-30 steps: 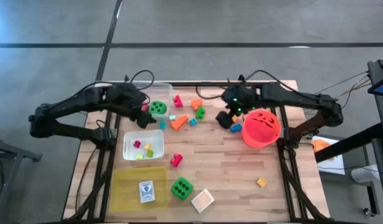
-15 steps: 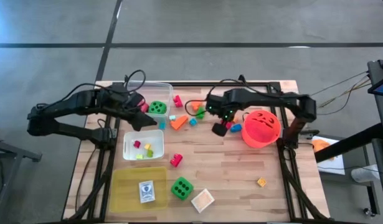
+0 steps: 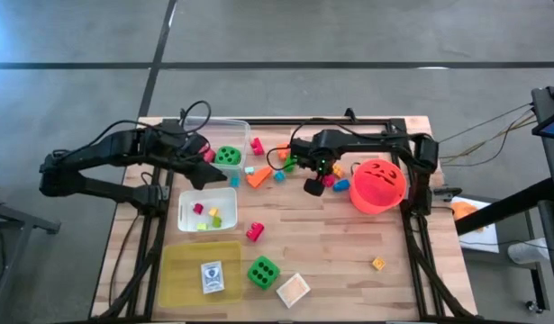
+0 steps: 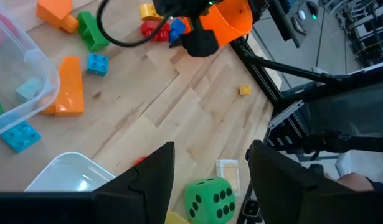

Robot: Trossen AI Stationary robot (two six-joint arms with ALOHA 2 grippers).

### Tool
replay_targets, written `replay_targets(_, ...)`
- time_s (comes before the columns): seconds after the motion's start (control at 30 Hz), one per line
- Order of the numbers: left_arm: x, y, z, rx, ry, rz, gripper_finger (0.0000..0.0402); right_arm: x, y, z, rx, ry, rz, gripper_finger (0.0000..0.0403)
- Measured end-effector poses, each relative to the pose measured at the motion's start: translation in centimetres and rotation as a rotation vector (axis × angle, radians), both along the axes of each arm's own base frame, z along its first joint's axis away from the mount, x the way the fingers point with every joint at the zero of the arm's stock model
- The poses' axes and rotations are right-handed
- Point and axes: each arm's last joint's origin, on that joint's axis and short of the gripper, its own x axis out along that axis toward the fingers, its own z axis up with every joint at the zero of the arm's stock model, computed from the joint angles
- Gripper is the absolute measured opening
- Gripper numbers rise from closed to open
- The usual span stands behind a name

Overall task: Pick & Place Toys
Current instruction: Put the red game piece into the white bin

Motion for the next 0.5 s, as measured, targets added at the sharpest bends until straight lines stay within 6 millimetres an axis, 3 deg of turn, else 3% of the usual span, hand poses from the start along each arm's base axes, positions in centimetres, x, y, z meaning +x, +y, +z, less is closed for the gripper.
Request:
replay_targets(0.2, 0.0, 0.0, 0.0, -0.012, 0.0, 0.008, 0.0194, 0.1, -1.0, -1.7, 0.018, 0.038, -0.011, 0.0381)
replay_targets(0.5, 0.0, 0.0, 0.0, -0.043, 0.002, 0.022, 0.0194, 0.3, -0.5, -4.5, 0.077, 0.099, 0.061, 0.0381)
